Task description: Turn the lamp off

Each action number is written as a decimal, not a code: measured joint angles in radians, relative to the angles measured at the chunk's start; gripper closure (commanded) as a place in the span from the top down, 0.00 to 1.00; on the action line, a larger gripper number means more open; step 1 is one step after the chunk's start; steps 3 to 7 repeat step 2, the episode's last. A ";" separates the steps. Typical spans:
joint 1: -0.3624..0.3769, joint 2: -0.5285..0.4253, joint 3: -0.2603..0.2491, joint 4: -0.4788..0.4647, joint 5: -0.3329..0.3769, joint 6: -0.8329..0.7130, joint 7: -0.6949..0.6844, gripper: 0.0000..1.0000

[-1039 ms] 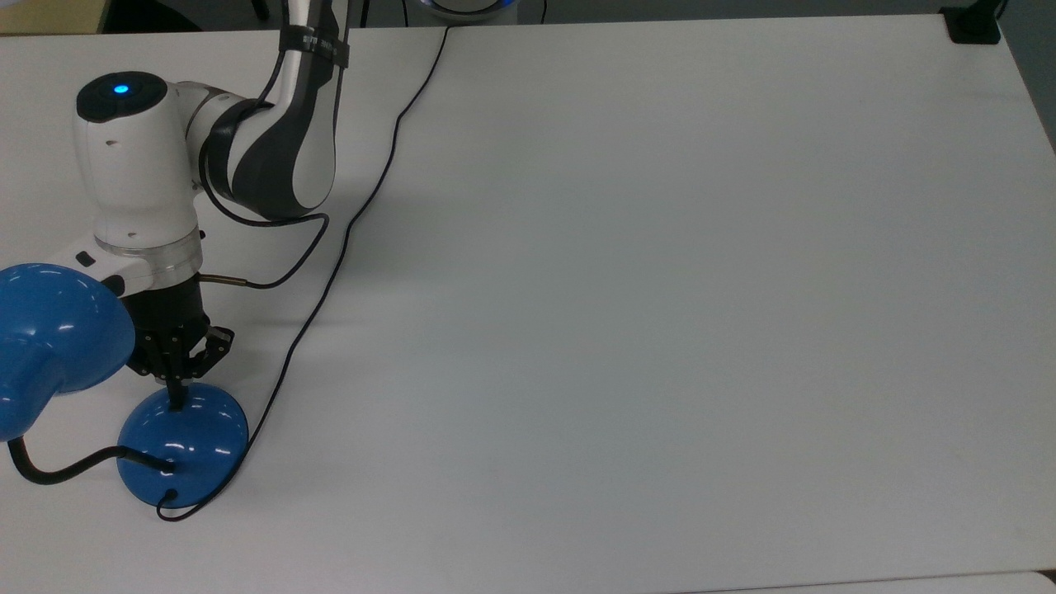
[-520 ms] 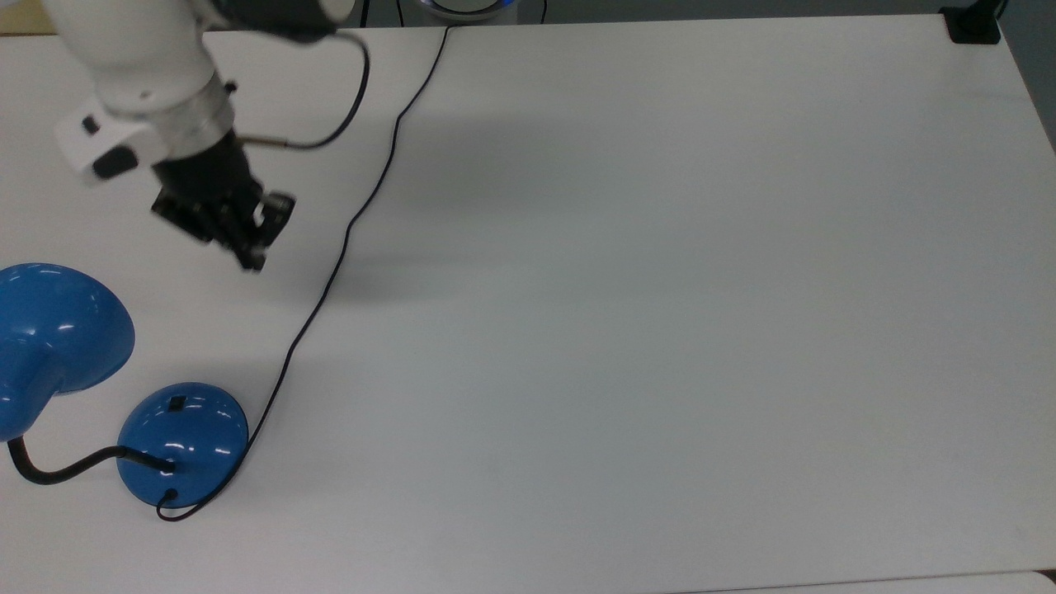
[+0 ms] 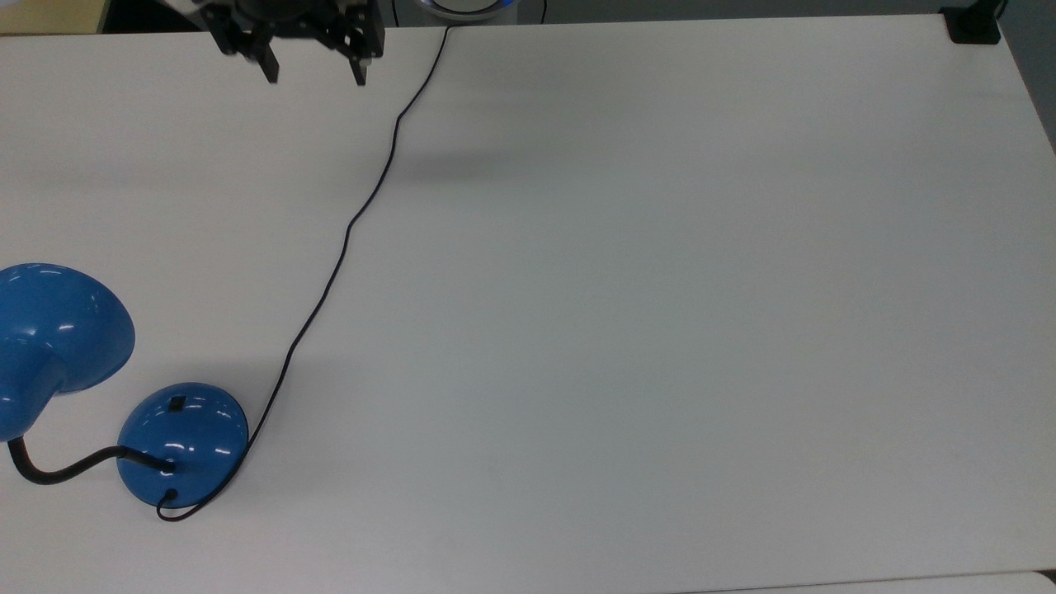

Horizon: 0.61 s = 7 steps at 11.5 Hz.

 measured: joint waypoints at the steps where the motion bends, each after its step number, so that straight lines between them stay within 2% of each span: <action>1: 0.017 -0.034 -0.022 -0.020 0.000 0.000 0.030 1.00; 2: 0.029 -0.044 -0.037 -0.026 0.000 0.000 0.045 1.00; 7: 0.029 -0.044 -0.037 -0.026 0.000 0.000 0.045 1.00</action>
